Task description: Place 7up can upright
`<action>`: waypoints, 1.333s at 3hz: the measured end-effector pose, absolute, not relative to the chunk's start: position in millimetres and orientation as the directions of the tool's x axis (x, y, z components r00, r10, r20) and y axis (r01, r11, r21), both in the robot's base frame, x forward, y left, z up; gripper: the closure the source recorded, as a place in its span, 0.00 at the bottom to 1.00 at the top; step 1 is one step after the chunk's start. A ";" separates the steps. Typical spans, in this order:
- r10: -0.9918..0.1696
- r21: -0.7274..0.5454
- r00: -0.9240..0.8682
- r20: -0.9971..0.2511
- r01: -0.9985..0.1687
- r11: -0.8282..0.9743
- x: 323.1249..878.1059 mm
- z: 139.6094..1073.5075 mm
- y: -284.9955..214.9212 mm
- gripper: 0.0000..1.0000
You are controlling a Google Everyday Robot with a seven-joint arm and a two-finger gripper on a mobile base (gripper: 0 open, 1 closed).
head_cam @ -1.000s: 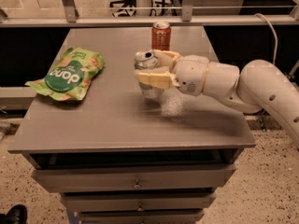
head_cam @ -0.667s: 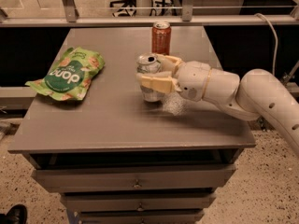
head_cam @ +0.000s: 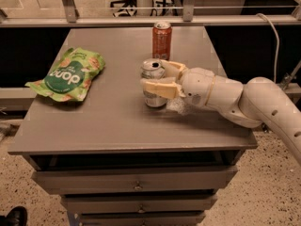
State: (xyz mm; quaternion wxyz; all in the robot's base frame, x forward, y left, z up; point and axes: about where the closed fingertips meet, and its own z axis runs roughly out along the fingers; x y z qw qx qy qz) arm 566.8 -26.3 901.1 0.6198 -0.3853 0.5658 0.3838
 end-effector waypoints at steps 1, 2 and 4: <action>0.037 -0.033 0.052 -0.998 -0.912 0.408 564.5 897.3 -32.3 0.14; 0.025 -0.020 0.034 -0.999 -0.910 0.414 559.9 896.4 -45.3 0.00; -0.064 -0.018 -0.008 -0.998 -0.917 0.399 537.8 909.1 -100.9 0.00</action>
Offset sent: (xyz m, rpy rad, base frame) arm -0.0102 -0.0279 -0.0097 -0.0088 0.0438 -0.0190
